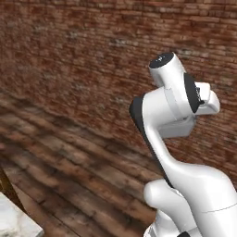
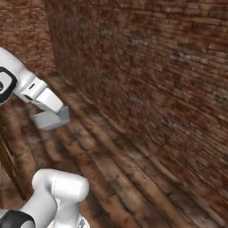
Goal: Retrieve the tupperware and aluminum foil from the cabinet and place them on the dining counter near the plate with onions to prepare for storing leftovers.
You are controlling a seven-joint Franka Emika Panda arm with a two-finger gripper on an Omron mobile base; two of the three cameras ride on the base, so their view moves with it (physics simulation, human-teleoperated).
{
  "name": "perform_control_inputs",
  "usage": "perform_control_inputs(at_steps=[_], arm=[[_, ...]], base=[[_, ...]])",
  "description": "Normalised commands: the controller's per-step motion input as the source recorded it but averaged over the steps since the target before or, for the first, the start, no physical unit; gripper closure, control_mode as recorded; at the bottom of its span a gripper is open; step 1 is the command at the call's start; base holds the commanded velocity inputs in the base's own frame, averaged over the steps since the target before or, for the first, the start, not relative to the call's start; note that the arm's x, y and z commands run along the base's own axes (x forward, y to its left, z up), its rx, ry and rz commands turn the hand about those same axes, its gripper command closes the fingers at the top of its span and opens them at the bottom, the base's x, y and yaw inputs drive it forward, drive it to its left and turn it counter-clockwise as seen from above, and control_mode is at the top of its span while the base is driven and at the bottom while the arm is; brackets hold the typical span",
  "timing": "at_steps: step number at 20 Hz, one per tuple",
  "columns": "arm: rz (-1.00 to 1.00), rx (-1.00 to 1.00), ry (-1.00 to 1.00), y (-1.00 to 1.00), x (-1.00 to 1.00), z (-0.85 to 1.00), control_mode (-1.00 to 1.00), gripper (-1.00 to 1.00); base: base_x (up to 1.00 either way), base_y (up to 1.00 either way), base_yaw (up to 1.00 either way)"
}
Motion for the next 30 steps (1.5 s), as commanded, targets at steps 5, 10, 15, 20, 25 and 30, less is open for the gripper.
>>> perform_control_inputs(at_steps=[5, 10, 15, 20, 25, 30], arm=[[0.0, 0.0, 0.0, 0.0, 0.0, 0.0, 1.0, 1.0], [0.0, 0.0, 0.0, 0.0, 0.0, 0.0, 1.0, 1.0], [0.0, 0.0, 0.0, 0.0, 0.0, 0.0, 1.0, 1.0], [0.0, 0.0, 0.0, 0.0, 0.0, 0.0, 1.0, 1.0], [0.0, 0.0, 0.0, 0.0, 0.0, 0.0, 1.0, 1.0], [0.0, 0.0, 0.0, 0.0, 0.0, 0.0, 1.0, 1.0]], base=[[0.98, -0.13, 0.76], [1.0, -0.14, 0.74], [1.0, -0.15, 0.72], [1.0, -0.15, 0.72], [1.0, -0.2, 0.71], [0.98, -0.25, 0.71]])
